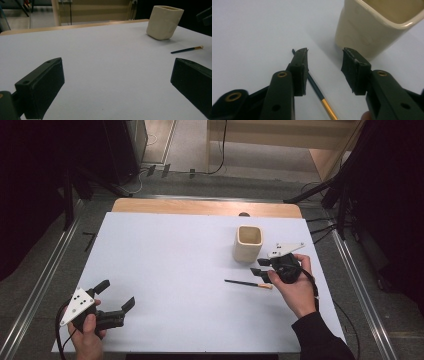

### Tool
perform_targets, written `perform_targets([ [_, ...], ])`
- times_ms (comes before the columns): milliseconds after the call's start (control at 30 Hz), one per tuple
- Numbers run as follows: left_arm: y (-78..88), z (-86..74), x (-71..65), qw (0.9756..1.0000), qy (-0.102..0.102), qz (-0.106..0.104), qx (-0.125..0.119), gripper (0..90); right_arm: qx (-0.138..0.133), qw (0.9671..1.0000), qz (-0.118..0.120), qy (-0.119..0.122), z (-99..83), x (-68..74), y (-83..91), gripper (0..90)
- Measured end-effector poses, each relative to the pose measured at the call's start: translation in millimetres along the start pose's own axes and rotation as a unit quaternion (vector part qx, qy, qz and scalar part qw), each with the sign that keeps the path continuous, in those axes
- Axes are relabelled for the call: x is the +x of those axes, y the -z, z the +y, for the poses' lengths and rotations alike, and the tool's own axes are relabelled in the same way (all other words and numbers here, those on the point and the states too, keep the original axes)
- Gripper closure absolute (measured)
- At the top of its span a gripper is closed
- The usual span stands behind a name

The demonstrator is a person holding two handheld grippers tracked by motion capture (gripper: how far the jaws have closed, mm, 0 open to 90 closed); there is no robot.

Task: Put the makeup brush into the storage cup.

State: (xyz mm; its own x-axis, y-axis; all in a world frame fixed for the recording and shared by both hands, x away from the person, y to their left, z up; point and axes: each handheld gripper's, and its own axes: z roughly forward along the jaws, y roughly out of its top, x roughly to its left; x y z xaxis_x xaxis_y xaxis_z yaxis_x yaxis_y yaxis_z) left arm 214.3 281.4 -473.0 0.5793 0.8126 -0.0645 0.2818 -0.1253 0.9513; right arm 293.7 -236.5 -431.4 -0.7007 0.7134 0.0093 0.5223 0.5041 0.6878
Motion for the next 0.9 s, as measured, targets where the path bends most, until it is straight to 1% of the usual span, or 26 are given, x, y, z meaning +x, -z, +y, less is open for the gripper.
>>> perform_targets([
  [33,0.0,0.0,0.0,1.0,0.0,0.0,0.0,0.0,0.0,1.0,0.0,0.0,0.0,0.0,0.0,58.8],
  [100,0.2,-0.1,0.5,1.0,0.001,0.001,0.0,0.0,0.001,0.9998,0.017,0.003,1.8,-2.0,-6.1,58.8],
  [133,0.2,-0.1,0.5,1.0,0.001,0.001,0.0,0.0,0.001,0.9998,0.017,0.003,1.8,-2.0,-6.1,58.8],
  [167,0.2,-0.2,0.6,1.0,0.001,0.0,-0.001,0.0,0.009,0.9994,0.034,0.003,2.4,-2.9,-8.5,58.5],
  [200,0.3,-0.1,0.6,1.0,0.001,0.0,-0.002,0.0,0.015,0.999,0.042,0.002,2.8,-2.8,-11.3,58.4],
  [233,0.4,-0.2,0.7,1.0,0.002,0.001,-0.001,0.0,0.022,0.999,0.038,0.007,3.2,-2.4,-15.8,58.6],
  [267,0.4,-0.2,0.7,1.0,0.002,0.001,-0.001,0.0,0.022,0.999,0.038,0.007,3.2,-2.4,-15.8,58.6],
  [367,0.2,-0.3,0.6,1.0,0.001,0.001,-0.001,0.0,0.043,0.9982,0.032,0.026,3.6,-1.6,-22.2,62.4],
  [433,0.1,-0.3,0.6,1.0,0.001,0.0,-0.001,0.0,0.058,0.9967,0.039,0.041,3.6,-1.6,-24.6,63.7],
  [467,0.1,-0.3,0.6,1.0,0.001,0.0,-0.001,0.0,0.058,0.9967,0.039,0.041,3.6,-1.6,-24.6,63.7],
  [500,0.1,-0.3,0.5,1.0,0.001,0.0,0.0,0.0,0.07,0.9953,0.044,0.05,3.5,-2.2,-26.8,63.7],
  [533,0.1,-0.3,0.5,1.0,0.001,0.0,0.0,0.0,0.07,0.9953,0.044,0.05,3.5,-2.2,-26.8,63.7],
  [567,-0.3,-0.5,0.4,1.0,0.002,0.0,0.0,0.0,0.075,0.9942,0.054,0.055,3.4,-3.4,-28.3,64.8],
  [600,-0.3,-0.5,0.4,1.0,0.002,0.0,0.0,0.0,0.081,0.9934,0.058,0.056,3.1,-4.0,-28.9,65.7],
  [633,-0.6,-0.6,0.3,1.0,0.003,0.0,0.0,0.0,0.081,0.9934,0.058,0.056,3.1,-4.0,-28.9,65.7],
  [667,-0.9,-0.7,0.2,1.0,0.003,-0.001,0.001,0.0,0.091,0.992,0.06,0.063,2.3,-5.6,-31.5,65.8],
  [700,-1.1,-0.6,0.1,1.0,0.001,-0.001,0.001,0.0,0.098,0.9915,0.06,0.061,1.6,-5.8,-32.8,65.8],
  [733,-1.1,-0.6,0.1,1.0,0.001,-0.001,0.001,0.0,0.098,0.9915,0.06,0.061,1.6,-5.8,-32.8,65.8],
  [767,-1.2,-0.7,-0.1,1.0,0.001,-0.002,0.001,0.0,0.111,0.9895,0.061,0.07,0.6,-6.6,-36.6,67.5],
  [800,-1.2,-0.7,-0.1,1.0,0.001,-0.002,0.001,0.0,0.118,0.9889,0.061,0.067,0.4,-6.3,-37.6,67.5],
  [833,-1.3,-0.7,-0.2,1.0,0.002,-0.002,0.001,0.0,0.122,0.9883,0.059,0.069,0.2,-6.6,-39.2,68.7],
  [867,-1.3,-0.8,-0.2,1.0,0.001,-0.002,0.001,0.0,0.127,0.9873,0.064,0.072,0.1,-6.9,-40.6,71.3],
  [900,-1.3,-0.8,-0.2,1.0,0.001,-0.002,0.001,0.0,0.127,0.9873,0.064,0.072,0.1,-6.9,-40.6,71.3],
])
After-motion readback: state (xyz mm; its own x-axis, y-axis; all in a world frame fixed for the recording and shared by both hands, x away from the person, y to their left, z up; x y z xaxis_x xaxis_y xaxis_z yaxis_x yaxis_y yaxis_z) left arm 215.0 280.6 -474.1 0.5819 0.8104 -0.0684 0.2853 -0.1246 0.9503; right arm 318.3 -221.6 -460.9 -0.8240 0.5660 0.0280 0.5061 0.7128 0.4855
